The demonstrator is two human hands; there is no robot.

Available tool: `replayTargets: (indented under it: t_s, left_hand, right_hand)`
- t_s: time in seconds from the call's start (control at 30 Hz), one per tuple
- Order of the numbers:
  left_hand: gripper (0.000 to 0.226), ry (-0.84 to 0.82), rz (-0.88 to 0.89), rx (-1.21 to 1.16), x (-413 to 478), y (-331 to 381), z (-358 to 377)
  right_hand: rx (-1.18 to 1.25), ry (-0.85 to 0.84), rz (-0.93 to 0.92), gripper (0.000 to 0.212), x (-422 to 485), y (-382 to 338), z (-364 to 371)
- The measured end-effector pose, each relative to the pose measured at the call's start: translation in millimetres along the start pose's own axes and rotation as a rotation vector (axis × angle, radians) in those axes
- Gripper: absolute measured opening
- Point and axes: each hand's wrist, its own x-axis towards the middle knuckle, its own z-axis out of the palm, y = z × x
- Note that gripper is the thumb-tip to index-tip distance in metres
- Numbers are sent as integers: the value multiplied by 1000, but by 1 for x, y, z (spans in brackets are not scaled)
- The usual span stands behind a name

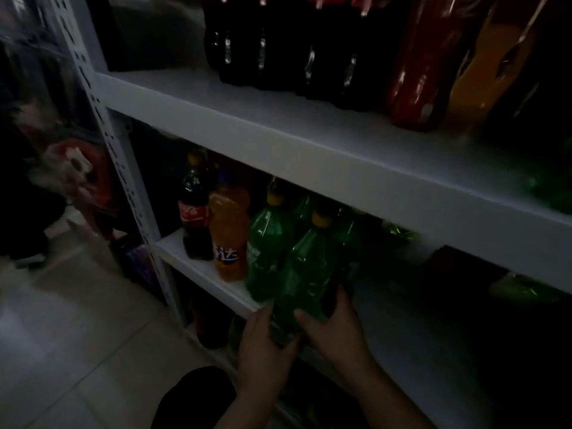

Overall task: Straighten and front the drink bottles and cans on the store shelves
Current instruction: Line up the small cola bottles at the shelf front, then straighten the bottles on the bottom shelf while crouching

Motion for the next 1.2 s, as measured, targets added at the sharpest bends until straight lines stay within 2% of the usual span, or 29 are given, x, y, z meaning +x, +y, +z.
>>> replayTargets:
  t_s: [0.07, 0.13, 0.23, 0.3, 0.37, 0.47, 0.53, 0.67, 0.8, 1.0, 1.07, 1.2]
  left_hand:
    - [62, 65, 24, -2, 0, -8, 6]
    - [60, 60, 111, 13, 2, -11, 7]
    - [61, 7, 266, 70, 4, -12, 10]
    - [62, -6, 219, 43, 6, -10, 13]
    - [57, 19, 163, 41, 7, -10, 15]
    - [49, 54, 272, 112, 7, -14, 15]
    - [56, 26, 301, 144, 12, -19, 9]
    - [69, -151, 314, 171, 23, -27, -3]
    - [63, -104, 252, 130, 19, -28, -1]
    - [56, -77, 337, 176, 24, -19, -1]
    - [55, -15, 372, 177, 26, -21, -11]
    - [48, 235, 181, -41, 45, -19, -31]
  right_hand:
    - [50, 35, -43, 81, 0, 10, 8]
    - [97, 117, -52, 80, -5, 15, 16]
    - [-15, 333, -83, 83, -16, 14, 27]
    - [-88, 400, -145, 81, -20, 11, 32]
    - [-91, 394, -121, 83, -22, 12, 35]
    - [11, 292, -60, 76, -23, 21, 33]
    - [69, 235, -37, 72, -23, 24, 31]
    - [-26, 308, -86, 79, -21, 24, 34]
    - [-34, 388, -67, 81, -20, 20, 42]
    - [-110, 405, -121, 75, -15, 24, 36]
    - [-146, 394, -127, 75, -16, 27, 34]
    - [-192, 386, -137, 80, -16, 27, 32]
